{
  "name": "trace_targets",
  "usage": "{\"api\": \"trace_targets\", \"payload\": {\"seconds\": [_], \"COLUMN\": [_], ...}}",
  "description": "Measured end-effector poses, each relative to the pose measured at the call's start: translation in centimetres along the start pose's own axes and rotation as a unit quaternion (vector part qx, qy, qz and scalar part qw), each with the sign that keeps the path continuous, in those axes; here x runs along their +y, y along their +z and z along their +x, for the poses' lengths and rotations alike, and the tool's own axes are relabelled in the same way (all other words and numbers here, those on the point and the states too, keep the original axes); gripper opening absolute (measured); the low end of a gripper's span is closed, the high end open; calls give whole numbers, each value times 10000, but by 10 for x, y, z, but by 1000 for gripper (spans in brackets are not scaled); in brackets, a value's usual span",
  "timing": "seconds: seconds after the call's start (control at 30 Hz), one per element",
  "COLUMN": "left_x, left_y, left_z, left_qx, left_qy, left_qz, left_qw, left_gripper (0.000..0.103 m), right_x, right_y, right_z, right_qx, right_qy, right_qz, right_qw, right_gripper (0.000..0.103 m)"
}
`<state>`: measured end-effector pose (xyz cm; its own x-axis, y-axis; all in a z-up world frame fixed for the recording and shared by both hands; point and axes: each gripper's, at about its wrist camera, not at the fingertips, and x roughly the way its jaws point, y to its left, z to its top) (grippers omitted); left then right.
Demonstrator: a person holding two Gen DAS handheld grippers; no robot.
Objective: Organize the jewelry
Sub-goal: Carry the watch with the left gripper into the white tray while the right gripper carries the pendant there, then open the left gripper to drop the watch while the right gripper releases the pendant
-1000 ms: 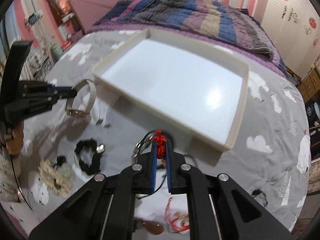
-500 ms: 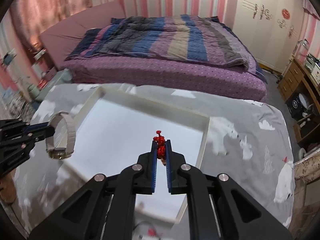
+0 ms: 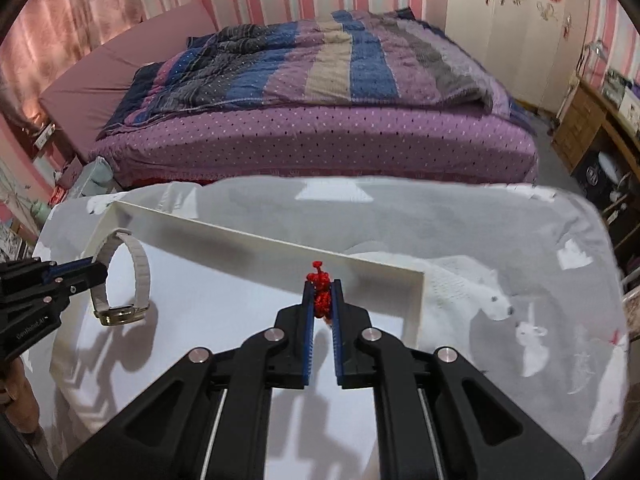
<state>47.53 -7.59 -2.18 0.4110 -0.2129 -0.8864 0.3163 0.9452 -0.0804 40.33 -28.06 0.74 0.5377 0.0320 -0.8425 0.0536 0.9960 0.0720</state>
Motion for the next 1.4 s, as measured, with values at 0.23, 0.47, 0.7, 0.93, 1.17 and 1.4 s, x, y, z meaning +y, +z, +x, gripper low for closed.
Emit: {"api": "trace_targets", "payload": {"seconds": [0.23,0.47,0.7,0.93,1.17,1.4], "left_x": [3,9,16,16,15,12], "left_y": [-1,-4,-7,-10,-13,-16], "left_z": [9,19,21,20,16,-35], "left_qx": [-88,-101,-128,-142,-97,-352], "left_qy": [77,201,296,374,584,632], "left_qz": [-59,-76,-118,-161,-159,-193], "left_qw": [9999,9997,9994,9991,9981,9972], "left_gripper": [7,7,8,18,49,65], "right_x": [-7,-11,-11,-9,-3,9], "right_y": [3,1,0,5,15,27], "right_z": [23,45,53,56,60,45], "right_qx": [-120,-17,2,14,94,304], "right_qy": [-113,-69,-36,-3,143,15], "right_qz": [119,264,264,34,-347,-779], "right_qw": [9998,9996,9996,10000,9993,9965], "right_gripper": [8,8,9,9,25,77]}}
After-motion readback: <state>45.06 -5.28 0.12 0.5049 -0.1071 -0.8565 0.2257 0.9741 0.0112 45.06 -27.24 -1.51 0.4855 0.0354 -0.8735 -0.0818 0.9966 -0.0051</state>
